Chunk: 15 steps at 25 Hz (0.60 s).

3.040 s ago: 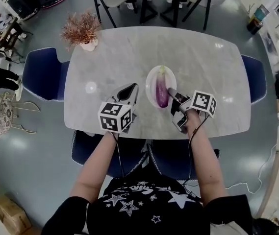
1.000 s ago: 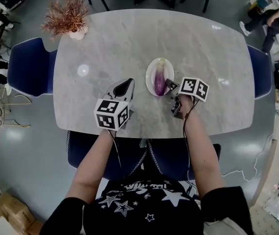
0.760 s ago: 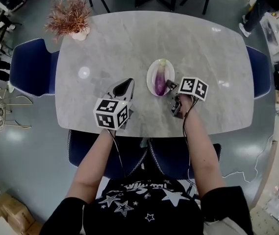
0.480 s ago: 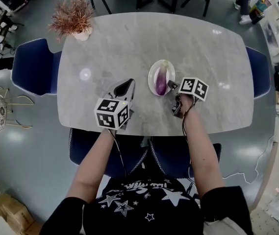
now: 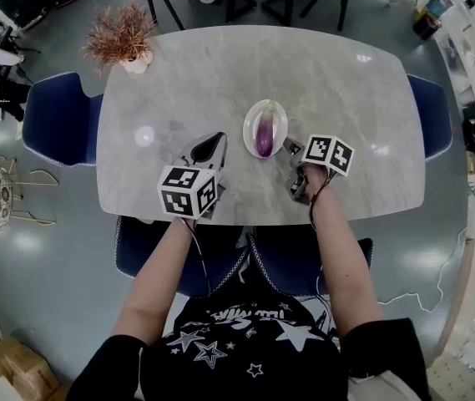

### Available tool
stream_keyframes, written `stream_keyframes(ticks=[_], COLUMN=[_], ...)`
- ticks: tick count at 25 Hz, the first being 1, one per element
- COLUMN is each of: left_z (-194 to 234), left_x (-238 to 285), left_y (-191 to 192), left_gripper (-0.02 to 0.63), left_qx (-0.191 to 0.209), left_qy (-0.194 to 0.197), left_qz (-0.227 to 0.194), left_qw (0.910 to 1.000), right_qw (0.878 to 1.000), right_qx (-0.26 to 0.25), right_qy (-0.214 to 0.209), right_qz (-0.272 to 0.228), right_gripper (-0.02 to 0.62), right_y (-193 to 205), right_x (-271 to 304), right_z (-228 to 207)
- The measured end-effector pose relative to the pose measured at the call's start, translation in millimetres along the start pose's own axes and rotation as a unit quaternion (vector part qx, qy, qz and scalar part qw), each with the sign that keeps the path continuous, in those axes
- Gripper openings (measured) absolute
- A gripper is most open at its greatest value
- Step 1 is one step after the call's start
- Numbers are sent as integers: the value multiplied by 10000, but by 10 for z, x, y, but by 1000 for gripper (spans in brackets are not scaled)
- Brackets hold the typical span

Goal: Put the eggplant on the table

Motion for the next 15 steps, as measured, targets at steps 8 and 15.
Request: stream_keyframes(ticks=[8,15], left_z=[-455,-925], left_x=[-222,-492], left_y=[39,108], left_gripper=[8,8], left_qx=[105,235], left_qy=[6,-77], left_qz=[-123,-294], left_qw=[9999,9993], right_qw=[9968,9898], right_qx=[-226,-627], right_qy=[-770,-1276], right_qz=[-25,85], right_gripper=[61,61], right_y=[201,411], right_x=[-451,-916], right_z=[214,331])
Point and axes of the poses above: the fingertips, and each gripper's own axes: x forward along the fingers, z to its left, y out of its underside, the point moved 10 cm from there along -x, backward along the fingers, and after that the axes turned 2 degrees about y, right-handed, at the moved point
